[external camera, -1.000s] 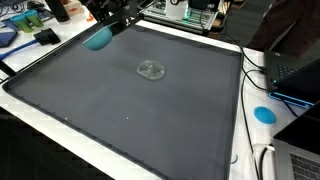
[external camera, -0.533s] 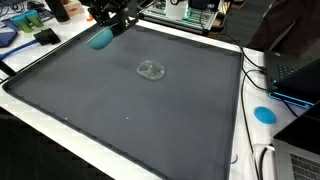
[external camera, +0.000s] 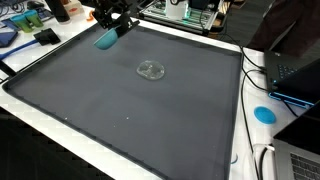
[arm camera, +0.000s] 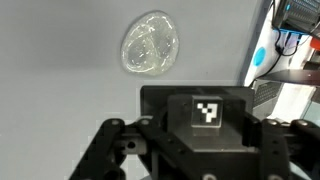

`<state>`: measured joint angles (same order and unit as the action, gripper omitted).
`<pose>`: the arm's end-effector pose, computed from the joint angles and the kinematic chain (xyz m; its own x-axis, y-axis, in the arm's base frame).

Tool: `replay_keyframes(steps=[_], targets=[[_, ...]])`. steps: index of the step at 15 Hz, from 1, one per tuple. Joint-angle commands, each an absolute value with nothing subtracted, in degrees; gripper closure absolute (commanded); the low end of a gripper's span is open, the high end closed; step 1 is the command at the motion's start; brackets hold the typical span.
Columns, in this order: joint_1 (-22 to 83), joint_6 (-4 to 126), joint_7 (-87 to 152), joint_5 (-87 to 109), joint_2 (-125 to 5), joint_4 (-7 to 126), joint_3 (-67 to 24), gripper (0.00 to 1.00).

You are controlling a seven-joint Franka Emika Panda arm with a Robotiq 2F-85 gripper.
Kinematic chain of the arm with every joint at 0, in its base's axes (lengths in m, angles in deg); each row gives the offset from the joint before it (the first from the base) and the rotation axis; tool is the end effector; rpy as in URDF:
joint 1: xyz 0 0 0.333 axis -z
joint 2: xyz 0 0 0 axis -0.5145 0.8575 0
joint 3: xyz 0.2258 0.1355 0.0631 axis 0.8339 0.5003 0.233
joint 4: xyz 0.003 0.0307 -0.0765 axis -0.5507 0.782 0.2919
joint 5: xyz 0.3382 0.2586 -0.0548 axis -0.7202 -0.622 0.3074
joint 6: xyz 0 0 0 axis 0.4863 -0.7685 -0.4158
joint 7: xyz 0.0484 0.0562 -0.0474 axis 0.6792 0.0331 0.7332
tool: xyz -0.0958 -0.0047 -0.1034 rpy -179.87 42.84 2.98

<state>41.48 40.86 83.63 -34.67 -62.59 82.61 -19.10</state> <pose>0.5870 -0.0626 0.2318 0.9816 0.1334 0.1367 0.1894 -0.7720 -0.6067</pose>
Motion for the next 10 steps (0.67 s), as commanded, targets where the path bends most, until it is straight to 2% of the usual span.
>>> replay_keyframes(steps=[1,10], targets=[[42.14,39.84,87.23,-37.00,-64.59,85.79,-19.84,0.72],[42.04,40.23,90.08,-37.39,-65.12,88.51,-21.02,0.72]])
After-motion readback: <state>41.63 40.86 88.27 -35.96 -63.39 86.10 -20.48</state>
